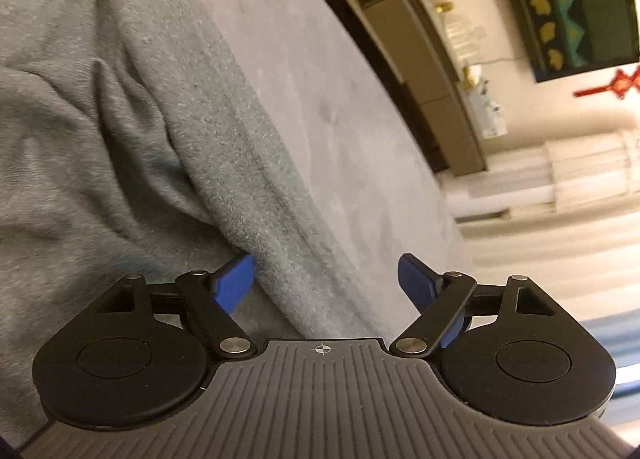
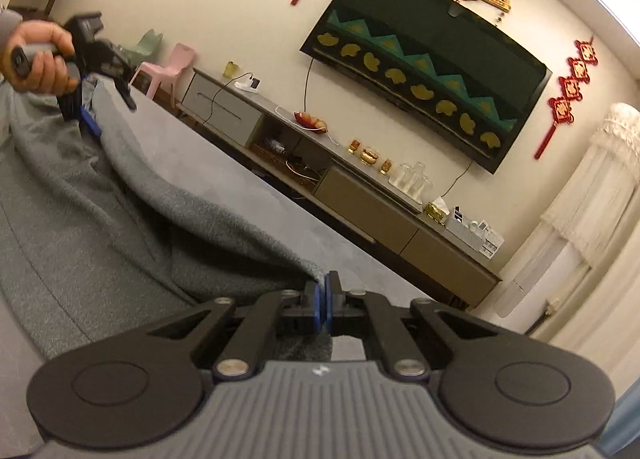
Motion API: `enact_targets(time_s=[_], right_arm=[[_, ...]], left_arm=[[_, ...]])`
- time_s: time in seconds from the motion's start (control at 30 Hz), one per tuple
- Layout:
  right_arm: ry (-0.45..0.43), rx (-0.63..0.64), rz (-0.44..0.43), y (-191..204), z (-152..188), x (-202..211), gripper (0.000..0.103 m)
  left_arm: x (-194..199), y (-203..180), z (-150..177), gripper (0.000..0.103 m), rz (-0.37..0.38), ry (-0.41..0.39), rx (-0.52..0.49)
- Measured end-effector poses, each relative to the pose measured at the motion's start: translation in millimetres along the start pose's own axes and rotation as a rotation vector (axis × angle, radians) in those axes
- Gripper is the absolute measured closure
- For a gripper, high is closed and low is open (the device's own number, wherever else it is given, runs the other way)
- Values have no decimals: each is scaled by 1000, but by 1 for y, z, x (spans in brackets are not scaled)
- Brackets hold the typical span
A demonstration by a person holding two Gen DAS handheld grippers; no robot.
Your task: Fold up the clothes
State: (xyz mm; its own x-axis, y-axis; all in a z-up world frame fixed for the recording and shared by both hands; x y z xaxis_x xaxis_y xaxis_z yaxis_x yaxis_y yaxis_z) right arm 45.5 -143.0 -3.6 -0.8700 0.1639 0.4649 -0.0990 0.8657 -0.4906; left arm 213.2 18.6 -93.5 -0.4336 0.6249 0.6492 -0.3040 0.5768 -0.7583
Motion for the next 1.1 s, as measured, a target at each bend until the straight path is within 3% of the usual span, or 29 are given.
enact_targets(time_s=[0.13, 0.17, 0.2, 0.27, 0.3, 0.37, 0.43, 0.53, 0.6, 0.7, 0.87, 0.97, 1.1], right_arm=[[-13, -34, -4, -8, -3, -1, 100], [-10, -45, -7, -11, -2, -5, 100], [-6, -54, -9, -14, -2, -10, 100], [14, -62, -14, -16, -1, -22, 100], [26, -65, -17, -18, 0, -29, 100], [42, -56, 1, -27, -9, -49, 100], [-11, -44, 52, -43, -31, -56, 100], [-115, 0, 87, -53, -57, -34, 100], [-146, 63, 95, -45, -55, -9, 100], [-30, 150, 23, -15, -10, 2, 100], [286, 319, -53, 40, 90, -34, 101], [299, 256, -68, 40, 102, -42, 101], [216, 226, -9, 22, 67, -29, 101]], left_arm=[[-1, -9, -13, 31, -1, -27, -10], [2, -14, -17, 41, 7, -43, -18], [4, -18, -21, 64, 15, -59, -26], [10, -26, -29, 99, 31, -91, -42], [12, -30, -32, 103, 39, -107, -50], [18, -39, -40, 103, 54, -139, -67], [32, -49, -46, 103, 86, -181, -86], [104, -55, -13, 103, 189, -232, -167], [150, -51, 16, 103, 238, -249, -224], [177, -4, 74, 103, 196, -188, -244], [131, 86, 131, 103, 66, -15, -103], [123, 94, 138, 103, 39, -24, -107], [161, 54, 131, 103, 90, -136, -210]])
Point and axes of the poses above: each gripper's, at about its wrist camera, not at the fingertips, and x roughly against the way its jaws point, y to its left, z to its underside, the point moved 5 cm from there along -x, roughly the way its jaws point, and after that the axes turned 7 degrees about y, right-handed, at the moved point
